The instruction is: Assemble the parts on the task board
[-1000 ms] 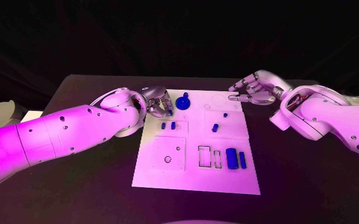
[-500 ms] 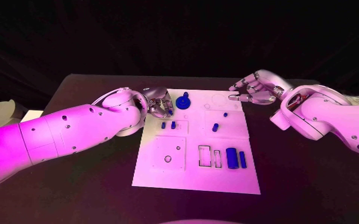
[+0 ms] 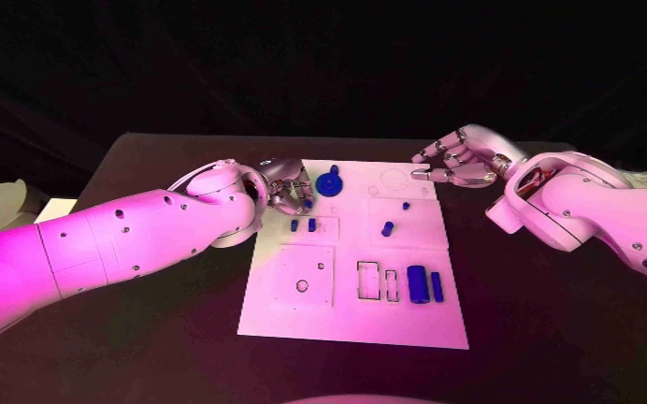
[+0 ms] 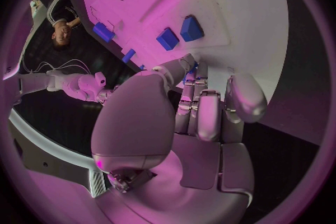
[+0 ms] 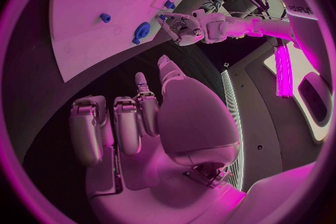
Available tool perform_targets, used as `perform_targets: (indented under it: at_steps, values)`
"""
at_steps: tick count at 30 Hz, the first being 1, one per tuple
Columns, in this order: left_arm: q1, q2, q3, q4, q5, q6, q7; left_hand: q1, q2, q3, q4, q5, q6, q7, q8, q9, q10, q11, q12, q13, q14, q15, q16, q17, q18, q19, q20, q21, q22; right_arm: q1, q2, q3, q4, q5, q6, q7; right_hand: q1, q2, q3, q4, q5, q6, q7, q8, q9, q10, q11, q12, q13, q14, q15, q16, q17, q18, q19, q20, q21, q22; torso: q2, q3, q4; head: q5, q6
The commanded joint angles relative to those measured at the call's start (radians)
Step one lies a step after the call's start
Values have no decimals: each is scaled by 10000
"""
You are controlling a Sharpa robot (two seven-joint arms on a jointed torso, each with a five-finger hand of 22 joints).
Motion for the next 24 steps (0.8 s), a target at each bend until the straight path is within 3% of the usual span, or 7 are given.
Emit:
perform_targets:
  at_steps: [1,10,24]
  values:
    - [-11,20,-2,4,28,184,-13,-110,-16,-74,-12,-11,86,-19,-35,-10,93,16,-51,-9,448,0,39,-18,-157,21,79,-65,-18,-6,1,0,12,-56,122,52,-10,51,-75,-7,-17,10,6,40,15,46,26,-18,1491,930,34,-40,2166,46,800,85,-58,2195,-1,1,6,3,8]
    - [-12,9,-3,-11,24,199,-89,-132,-23,-90,-17,-11,80,-16,-61,-23,95,17,-87,-13,449,-2,60,4,-161,23,76,-54,0,-6,-5,0,16,-56,126,46,-10,51,-75,-7,-17,10,6,40,15,46,26,-18,1491,930,34,-40,2166,46,800,85,-58,2195,4,-4,2,4,22]
    - [-12,-7,-3,-27,24,231,-161,-302,-173,-113,-25,-12,-463,120,-482,-265,-119,154,-430,-95,413,101,55,-113,-172,10,144,-102,-7,-6,0,0,7,-56,119,44,-15,55,-90,-3,-36,8,6,39,16,41,25,-29,1484,928,33,-46,2158,47,799,85,-60,2193,0,0,2,15,-7]
